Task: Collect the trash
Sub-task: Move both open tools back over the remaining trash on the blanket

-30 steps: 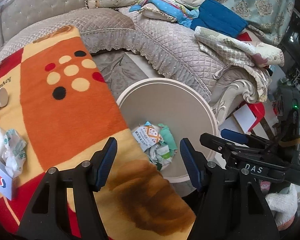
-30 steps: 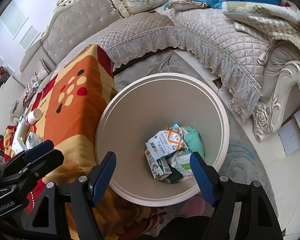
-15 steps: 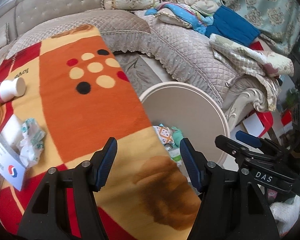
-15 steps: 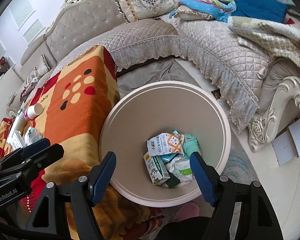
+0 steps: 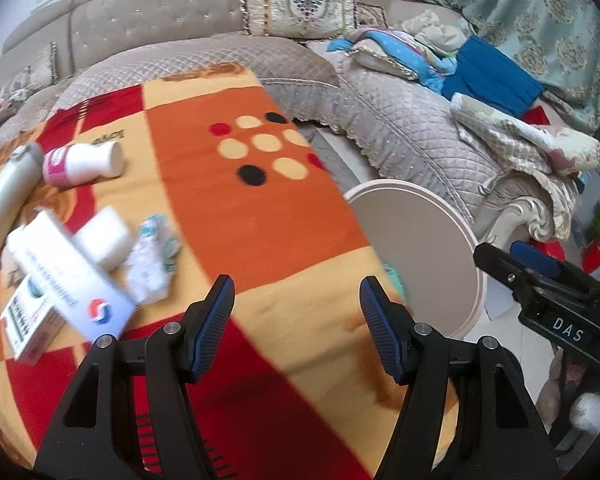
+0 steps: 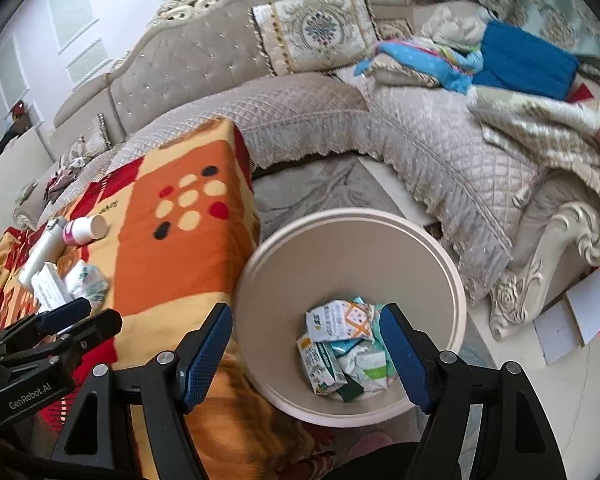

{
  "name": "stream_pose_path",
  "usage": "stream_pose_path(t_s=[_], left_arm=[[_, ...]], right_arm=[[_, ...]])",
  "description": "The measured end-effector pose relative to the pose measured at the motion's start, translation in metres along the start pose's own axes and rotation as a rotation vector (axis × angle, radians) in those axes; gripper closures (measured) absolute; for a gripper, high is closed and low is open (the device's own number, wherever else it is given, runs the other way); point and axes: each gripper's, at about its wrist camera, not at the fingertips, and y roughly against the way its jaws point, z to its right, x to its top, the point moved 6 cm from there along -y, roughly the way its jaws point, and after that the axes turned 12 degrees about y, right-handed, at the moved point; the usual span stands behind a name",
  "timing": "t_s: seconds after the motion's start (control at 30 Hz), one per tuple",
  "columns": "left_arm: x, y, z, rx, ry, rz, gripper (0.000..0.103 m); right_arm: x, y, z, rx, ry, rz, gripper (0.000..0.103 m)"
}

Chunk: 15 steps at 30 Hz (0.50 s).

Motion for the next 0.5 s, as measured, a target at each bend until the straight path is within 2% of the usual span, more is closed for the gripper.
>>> stream_pose_path(t_s=[0.1, 0.17, 0.37, 0.5], left_arm=[[-0.002, 0.009, -0.019, 0.012, 0.018, 0.007, 0.039], [-0.003, 0.017, -0.033, 0.022, 0.029, 0.013, 0.039], [-0.004, 0.041, -0.087, 0.055, 0.095, 0.031, 0.039], [-0.006, 0.054, -0.130, 0.117, 0.135, 0.051, 0.039]], right_arm=[[0.006, 0.004, -0.020, -0.009, 0.051, 0.010, 0.029], [0.008, 0.004, -0.033, 0.014, 0.078, 0.007, 0.029], [0.007, -0.004, -0.079, 0.129, 0.129, -0.016, 0.029], [0.004, -0.010, -0.111, 0.194, 0.187, -0.044, 0.029]])
